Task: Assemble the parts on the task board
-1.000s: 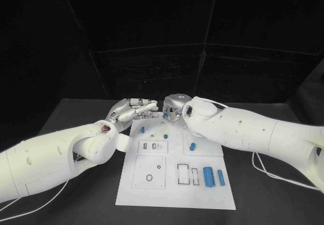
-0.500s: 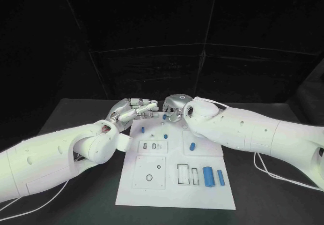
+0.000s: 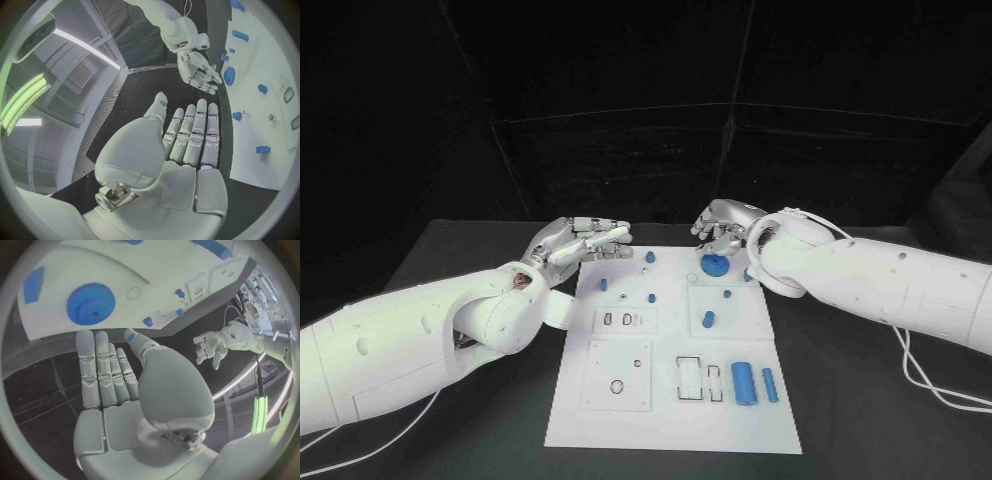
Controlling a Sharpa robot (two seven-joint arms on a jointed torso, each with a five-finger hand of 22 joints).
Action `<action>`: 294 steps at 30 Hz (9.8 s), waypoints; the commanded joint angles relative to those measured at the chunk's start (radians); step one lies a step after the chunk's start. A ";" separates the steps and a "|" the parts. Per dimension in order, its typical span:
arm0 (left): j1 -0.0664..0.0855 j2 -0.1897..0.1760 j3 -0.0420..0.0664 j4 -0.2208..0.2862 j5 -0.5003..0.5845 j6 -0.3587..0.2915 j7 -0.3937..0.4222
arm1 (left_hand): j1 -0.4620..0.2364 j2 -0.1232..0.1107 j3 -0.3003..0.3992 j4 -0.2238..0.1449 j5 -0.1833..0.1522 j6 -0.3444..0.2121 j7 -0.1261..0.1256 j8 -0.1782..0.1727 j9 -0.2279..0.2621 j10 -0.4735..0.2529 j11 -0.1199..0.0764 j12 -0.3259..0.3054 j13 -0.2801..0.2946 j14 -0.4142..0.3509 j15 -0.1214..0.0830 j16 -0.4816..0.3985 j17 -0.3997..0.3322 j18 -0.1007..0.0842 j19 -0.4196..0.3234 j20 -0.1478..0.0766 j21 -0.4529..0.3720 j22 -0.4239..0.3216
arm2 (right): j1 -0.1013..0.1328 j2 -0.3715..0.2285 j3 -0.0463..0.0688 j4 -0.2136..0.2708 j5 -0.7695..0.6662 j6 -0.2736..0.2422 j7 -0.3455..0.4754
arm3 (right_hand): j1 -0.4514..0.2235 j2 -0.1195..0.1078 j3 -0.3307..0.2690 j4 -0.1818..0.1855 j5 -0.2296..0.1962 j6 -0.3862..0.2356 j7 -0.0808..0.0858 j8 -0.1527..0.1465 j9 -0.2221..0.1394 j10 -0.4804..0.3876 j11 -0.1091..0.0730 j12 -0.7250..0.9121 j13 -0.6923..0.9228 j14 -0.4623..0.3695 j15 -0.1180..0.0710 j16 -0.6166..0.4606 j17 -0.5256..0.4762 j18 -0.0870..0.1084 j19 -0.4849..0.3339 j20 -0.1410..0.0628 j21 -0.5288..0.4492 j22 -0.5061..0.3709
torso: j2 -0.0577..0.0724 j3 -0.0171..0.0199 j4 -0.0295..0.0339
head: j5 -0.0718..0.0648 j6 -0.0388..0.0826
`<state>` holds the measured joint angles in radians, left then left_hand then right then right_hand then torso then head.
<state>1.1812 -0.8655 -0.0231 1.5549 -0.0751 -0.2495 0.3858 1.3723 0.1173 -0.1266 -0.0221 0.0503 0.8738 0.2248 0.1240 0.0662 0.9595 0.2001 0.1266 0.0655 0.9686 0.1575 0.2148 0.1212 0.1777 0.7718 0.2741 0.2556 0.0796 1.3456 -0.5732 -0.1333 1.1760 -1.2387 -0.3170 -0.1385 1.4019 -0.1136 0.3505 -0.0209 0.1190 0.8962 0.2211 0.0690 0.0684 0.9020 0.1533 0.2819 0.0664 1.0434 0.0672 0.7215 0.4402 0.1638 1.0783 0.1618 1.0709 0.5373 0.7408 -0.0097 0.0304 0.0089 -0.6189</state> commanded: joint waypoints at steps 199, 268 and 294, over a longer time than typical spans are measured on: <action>0.000 0.021 -0.047 -0.053 0.002 0.060 -0.068 | 0.014 0.028 -0.002 -0.010 -0.002 -0.007 0.040 -0.014 0.000 -0.002 0.008 -0.015 0.000 0.001 0.008 -0.019 0.003 0.005 0.008 0.004 -0.014 -0.007 | -0.035 -0.007 -0.004 -0.018 -0.291 0.203 -0.087 | -0.070 0.088 -0.237 0.053 0.049 0.023 -0.066 0.061 0.003 0.656 -0.083 1.273 1.486 0.527 -0.069 0.849 1.131 -0.136 0.433 -0.058 0.453 0.896 | -0.011 0.0070 -0.0104 | -0.027 -0.051; 0.024 -0.089 -0.047 -0.020 0.001 0.038 -0.006 | 0.021 0.028 -0.001 -0.017 -0.002 -0.008 0.041 -0.016 0.000 -0.002 0.008 -0.018 0.000 0.001 0.008 -0.022 0.003 0.005 0.008 0.004 -0.016 -0.009 | -0.033 0.153 -0.001 0.053 -0.372 0.021 -0.150 | -0.080 0.103 -0.178 0.033 0.092 0.059 -0.063 0.061 0.000 0.655 -0.082 1.270 1.484 0.527 -0.069 0.849 1.131 -0.135 0.430 -0.058 0.451 0.890 | -0.011 0.0073 -0.0116 | 0.019 -0.046; 0.029 -0.081 -0.047 -0.020 0.001 0.041 -0.004 | 0.021 0.028 -0.002 -0.017 -0.002 -0.008 0.041 -0.016 0.000 -0.002 0.008 -0.018 0.000 0.001 0.008 -0.023 0.003 0.005 0.008 0.004 -0.016 -0.009 | -0.042 0.225 -0.002 -0.008 -0.383 0.081 -0.152 | -0.082 0.100 -0.178 0.033 0.092 0.058 -0.062 0.060 -0.001 0.654 -0.081 1.270 1.483 0.527 -0.069 0.849 1.131 -0.135 0.429 -0.058 0.450 0.888 | -0.010 0.0080 -0.0124 | 0.027 -0.054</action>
<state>1.2077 -0.9478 -0.0708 1.5333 -0.0749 -0.2124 0.3655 1.3870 0.1392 -0.1265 -0.0333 0.0503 0.8738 0.2248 0.1127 0.0663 0.9595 0.2002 0.1151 0.0655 0.9686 0.1576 0.1968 0.1237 0.1777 0.7753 0.2776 0.2441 0.0724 1.3036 -0.3511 -0.1364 1.1693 -1.6126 -0.2557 -0.2874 1.3245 -0.0067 0.1661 0.0126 0.2036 0.9462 0.1576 0.1236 0.0660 1.4648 0.0662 1.5565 1.3075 1.4667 -0.0053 1.5683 1.3073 0.0384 1.4689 0.0981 1.5216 1.3073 0.7308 -0.0017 0.0186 0.0352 -0.6718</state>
